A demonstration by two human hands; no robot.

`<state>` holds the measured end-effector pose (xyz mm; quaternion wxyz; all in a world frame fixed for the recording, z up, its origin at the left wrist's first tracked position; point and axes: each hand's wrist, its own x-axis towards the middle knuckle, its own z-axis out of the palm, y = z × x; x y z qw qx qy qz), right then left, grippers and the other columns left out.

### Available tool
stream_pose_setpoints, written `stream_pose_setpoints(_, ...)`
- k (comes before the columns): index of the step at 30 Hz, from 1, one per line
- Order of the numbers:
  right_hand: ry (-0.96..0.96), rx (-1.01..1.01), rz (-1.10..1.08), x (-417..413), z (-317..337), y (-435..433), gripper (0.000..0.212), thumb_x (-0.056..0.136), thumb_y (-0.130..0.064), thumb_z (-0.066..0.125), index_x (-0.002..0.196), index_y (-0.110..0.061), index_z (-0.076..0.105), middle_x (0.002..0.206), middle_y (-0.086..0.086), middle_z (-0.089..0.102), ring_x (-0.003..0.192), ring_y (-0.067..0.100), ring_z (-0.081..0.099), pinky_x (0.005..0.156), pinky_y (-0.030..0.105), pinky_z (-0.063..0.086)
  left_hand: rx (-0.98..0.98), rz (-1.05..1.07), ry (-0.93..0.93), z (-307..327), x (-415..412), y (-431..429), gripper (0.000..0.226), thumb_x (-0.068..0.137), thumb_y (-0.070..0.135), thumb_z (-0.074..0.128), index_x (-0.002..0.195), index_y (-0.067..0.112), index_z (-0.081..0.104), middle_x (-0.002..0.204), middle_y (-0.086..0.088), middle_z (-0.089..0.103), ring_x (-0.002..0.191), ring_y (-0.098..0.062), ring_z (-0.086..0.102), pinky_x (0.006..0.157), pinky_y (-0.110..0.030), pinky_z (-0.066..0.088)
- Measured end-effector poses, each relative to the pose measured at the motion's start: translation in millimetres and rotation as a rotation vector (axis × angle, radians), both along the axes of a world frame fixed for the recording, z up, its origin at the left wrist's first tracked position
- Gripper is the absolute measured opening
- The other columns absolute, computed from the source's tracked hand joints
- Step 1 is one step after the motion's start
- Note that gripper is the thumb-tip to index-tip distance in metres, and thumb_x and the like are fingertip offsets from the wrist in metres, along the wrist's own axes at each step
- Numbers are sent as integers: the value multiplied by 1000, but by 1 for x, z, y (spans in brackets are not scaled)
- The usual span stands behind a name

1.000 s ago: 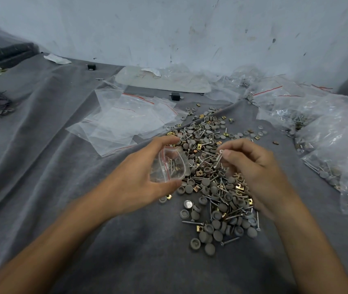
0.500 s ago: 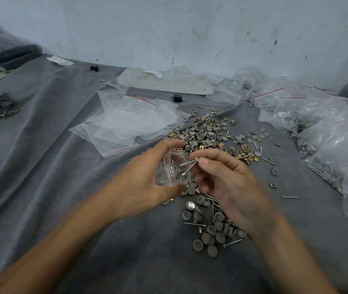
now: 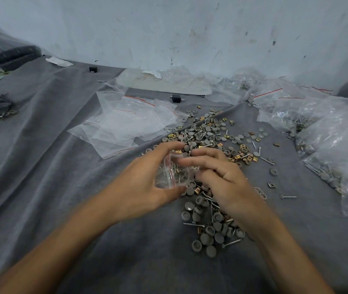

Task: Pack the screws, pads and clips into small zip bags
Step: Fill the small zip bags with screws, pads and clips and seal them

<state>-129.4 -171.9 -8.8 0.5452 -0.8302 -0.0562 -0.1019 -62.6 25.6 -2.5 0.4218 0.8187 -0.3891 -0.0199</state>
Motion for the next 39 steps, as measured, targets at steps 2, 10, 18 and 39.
stream_pose_setpoints(2, -42, -170, 32, 1, 2, -1, 51, 85, -9, 43, 109, -41, 76, 137, -22, 50, 134, -7, 41, 106, 11, 32, -16, -14, 8, 0, -2, 0, 73, 75, 61, 68, 140, 49, 37, 135, 23, 57, 129, 6, 50, 108, -36, 45)
stream_pose_setpoints(10, -195, -311, -28, 6, 1, 0, 21, 98, -13, 65, 114, -19, 76, 125, -16, 63, 124, 5, 57, 102, 27, 49, 60, 70, -187, 6, 4, 9, 74, 80, 65, 64, 146, 42, 37, 138, 30, 44, 130, 8, 40, 109, -29, 40)
stream_pose_setpoints(18, -299, -128, -103, -1, 19, -3, 7, 91, -34, 72, 97, -32, 74, 98, -9, 65, 93, 17, 64, 73, 25, 51, -360, 158, -118, 25, 13, 19, 13, 83, 34, 73, 90, 24, 70, 85, 5, 70, 75, -4, 62, 78, -18, 51)
stream_pose_setpoints(39, -235, -493, -124, -31, 58, 1, 45, 84, -60, 67, 123, -39, 64, 120, -26, 62, 121, -1, 55, 95, 20, 46, -212, 49, -196, 28, -21, 4, 7, 95, 38, 62, 94, 33, 65, 88, 16, 65, 84, -11, 62, 72, -18, 45)
